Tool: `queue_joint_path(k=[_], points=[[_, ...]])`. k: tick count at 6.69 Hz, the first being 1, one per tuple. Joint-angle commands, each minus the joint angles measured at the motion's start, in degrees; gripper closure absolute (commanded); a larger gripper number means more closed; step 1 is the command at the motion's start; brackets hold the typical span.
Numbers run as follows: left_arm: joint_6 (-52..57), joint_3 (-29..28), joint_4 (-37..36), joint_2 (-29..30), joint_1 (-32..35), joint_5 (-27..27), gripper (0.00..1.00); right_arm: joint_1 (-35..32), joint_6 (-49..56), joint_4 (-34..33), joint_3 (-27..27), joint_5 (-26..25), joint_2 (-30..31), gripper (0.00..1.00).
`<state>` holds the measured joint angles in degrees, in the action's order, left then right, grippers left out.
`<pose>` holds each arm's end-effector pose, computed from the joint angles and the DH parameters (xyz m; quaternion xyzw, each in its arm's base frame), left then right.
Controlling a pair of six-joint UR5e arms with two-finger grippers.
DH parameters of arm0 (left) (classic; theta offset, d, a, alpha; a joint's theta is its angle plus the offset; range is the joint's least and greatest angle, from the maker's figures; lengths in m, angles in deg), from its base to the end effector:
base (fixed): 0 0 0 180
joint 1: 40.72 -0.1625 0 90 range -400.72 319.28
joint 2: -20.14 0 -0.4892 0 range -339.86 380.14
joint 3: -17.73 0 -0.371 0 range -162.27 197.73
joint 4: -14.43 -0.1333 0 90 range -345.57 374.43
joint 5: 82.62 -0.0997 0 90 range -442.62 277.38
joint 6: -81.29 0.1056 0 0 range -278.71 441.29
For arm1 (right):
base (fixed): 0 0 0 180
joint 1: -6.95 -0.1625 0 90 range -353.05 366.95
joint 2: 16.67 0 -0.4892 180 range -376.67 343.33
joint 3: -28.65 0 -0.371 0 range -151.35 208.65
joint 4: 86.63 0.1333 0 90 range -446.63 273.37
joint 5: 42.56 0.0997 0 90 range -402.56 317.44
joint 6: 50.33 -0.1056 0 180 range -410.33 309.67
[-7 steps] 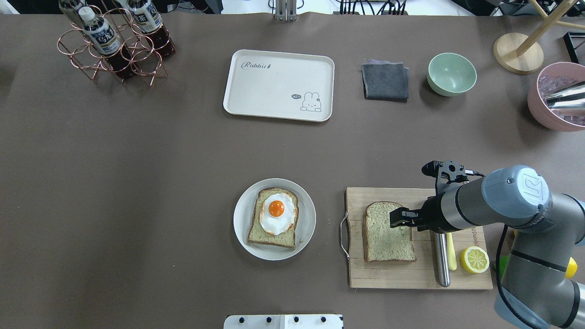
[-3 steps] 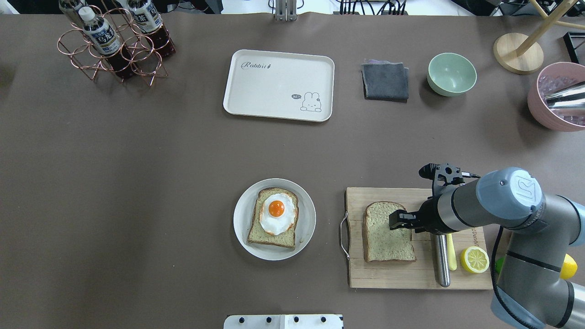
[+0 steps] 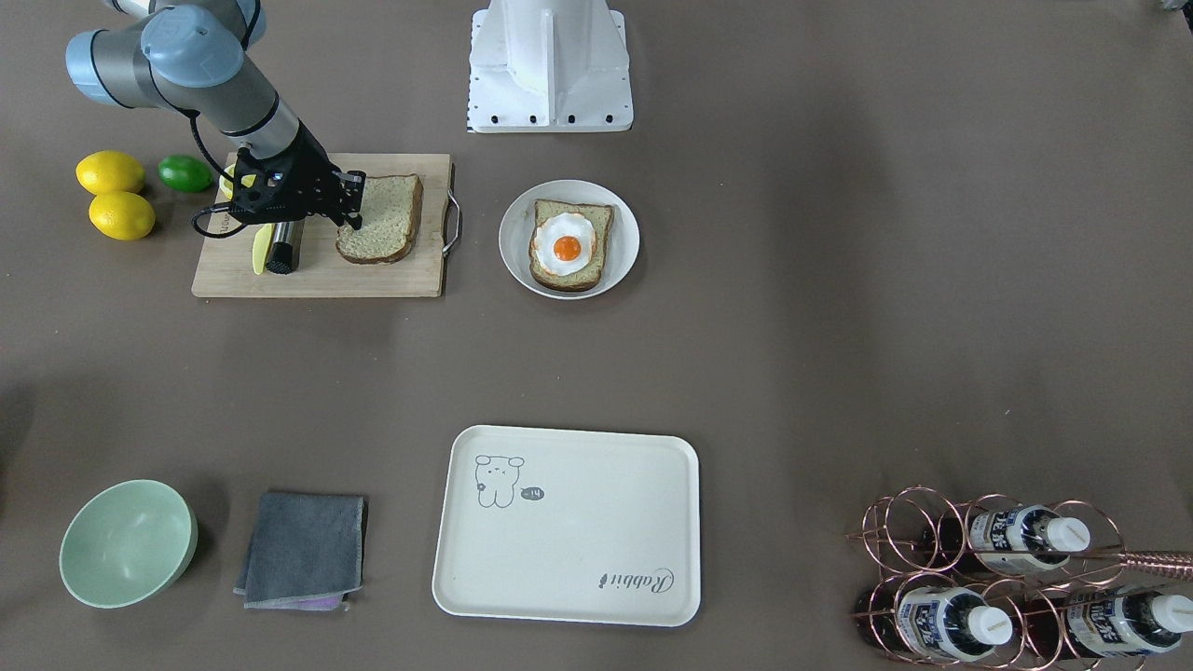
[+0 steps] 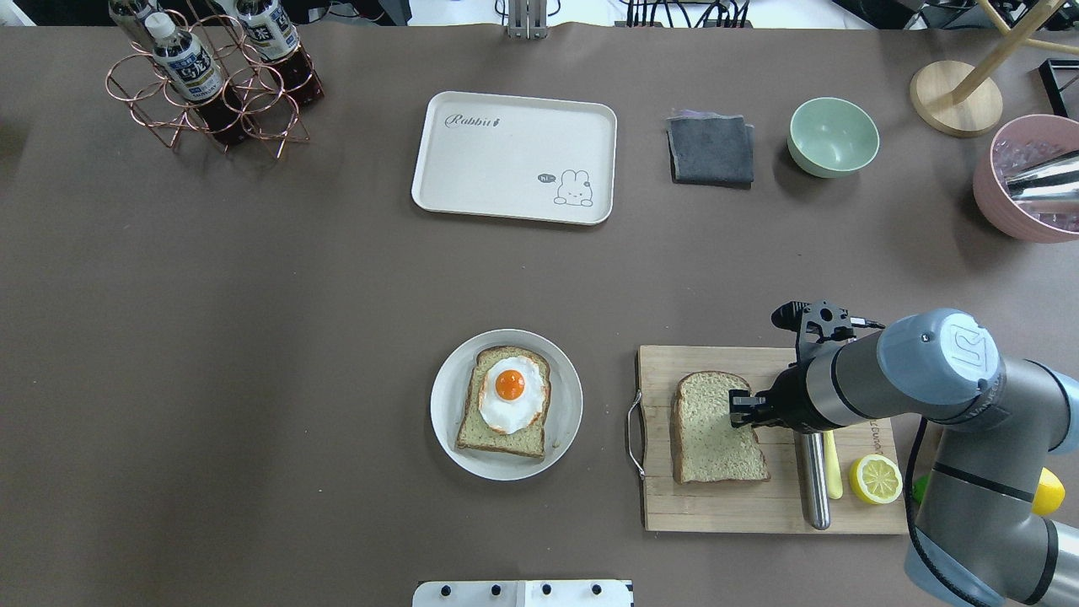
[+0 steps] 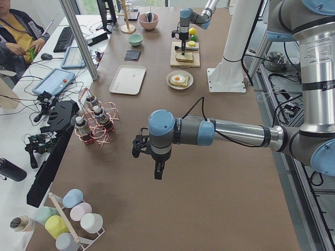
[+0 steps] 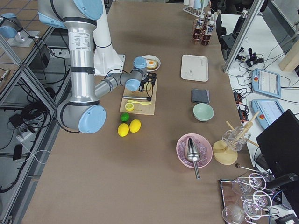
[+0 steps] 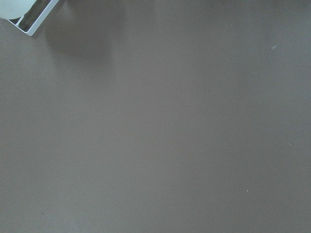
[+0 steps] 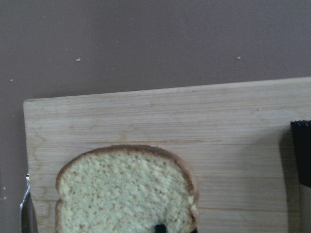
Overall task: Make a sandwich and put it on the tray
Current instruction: 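Lower the right gripper and grasp the bread slice's edge, then lift the bread slice and carry it toward the egg plate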
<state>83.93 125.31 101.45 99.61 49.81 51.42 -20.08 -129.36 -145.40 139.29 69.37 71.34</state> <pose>-0.0634 -0.3831 0.6666 0.0433 0.3736 0.0304 0.9261 -0.4004 -0.3096 0.4859 -0.0156 -0.4756 0.0370 0.8787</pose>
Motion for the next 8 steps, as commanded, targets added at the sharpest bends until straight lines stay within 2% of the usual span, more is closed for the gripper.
queue_joint_path(k=[1, 5, 8], points=[[0.0, 0.0, 0.0, -0.1, 0.0, 0.0, 0.03, -0.5, -0.6, 0.4, 1.4, 0.2, -0.6, 1.00], [0.1, -0.1, 0.1, -0.4, 0.0, 0.0, 0.03, -3.2, -5.0, 0.7, 2.0, 2.2, -8.3, 1.00], [0.1, -0.1, 0.2, -0.6, 0.0, 0.0, 0.03, -0.5, -8.7, 0.6, -0.9, 2.0, -16.8, 1.00]])
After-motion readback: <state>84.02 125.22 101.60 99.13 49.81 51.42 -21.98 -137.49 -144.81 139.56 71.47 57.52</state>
